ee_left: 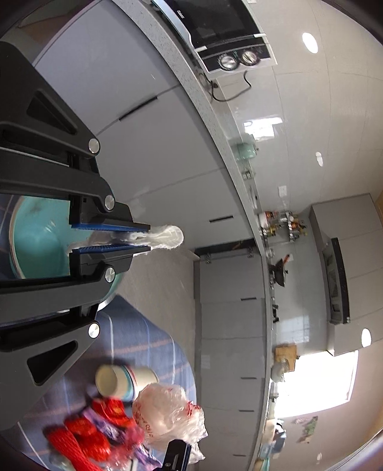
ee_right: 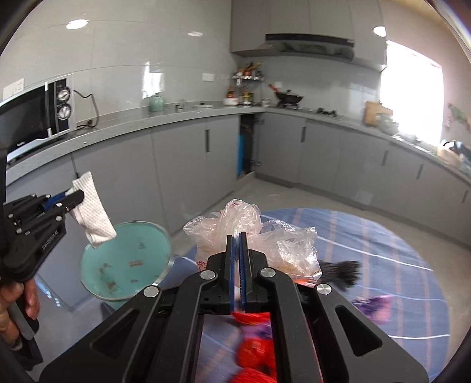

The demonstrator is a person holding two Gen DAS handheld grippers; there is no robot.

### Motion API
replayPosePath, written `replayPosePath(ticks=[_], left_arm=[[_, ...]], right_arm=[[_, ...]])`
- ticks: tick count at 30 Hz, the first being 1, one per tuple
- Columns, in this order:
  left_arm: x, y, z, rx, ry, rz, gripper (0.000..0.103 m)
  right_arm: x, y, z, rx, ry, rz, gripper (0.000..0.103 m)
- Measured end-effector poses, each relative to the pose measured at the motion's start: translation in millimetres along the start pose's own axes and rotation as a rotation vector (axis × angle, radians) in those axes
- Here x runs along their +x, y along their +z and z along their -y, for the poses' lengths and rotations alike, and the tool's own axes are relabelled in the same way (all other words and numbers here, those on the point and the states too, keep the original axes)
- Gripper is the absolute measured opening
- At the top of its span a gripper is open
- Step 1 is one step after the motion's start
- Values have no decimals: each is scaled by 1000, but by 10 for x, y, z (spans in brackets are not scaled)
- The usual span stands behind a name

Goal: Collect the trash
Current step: 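Carry the tissue and plastic bag over the teal bin and open both tools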

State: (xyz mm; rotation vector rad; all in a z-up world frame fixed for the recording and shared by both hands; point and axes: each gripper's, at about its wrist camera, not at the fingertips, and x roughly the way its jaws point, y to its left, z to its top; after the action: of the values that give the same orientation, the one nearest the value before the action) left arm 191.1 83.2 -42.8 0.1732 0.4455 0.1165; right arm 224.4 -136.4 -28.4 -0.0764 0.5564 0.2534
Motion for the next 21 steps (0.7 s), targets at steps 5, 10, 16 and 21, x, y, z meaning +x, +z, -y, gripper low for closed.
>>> replayPosePath(ticks=[5,10,16,21], left_arm=[[136,-47,-263,-15,45,-28,9],[252,-89,-395,-30,63,-43,9],[411,-170,-492,-44,52,-73,11],[520,-237,-526,-51,45,-96,19]], right_arm=[[255,94,-308,-11,79,-13,3],[515,167,-628,-24,156,-22,4],[823,165,-966,-52,214,-50,4],[1037,109,-1097,-58,245,-78,5]])
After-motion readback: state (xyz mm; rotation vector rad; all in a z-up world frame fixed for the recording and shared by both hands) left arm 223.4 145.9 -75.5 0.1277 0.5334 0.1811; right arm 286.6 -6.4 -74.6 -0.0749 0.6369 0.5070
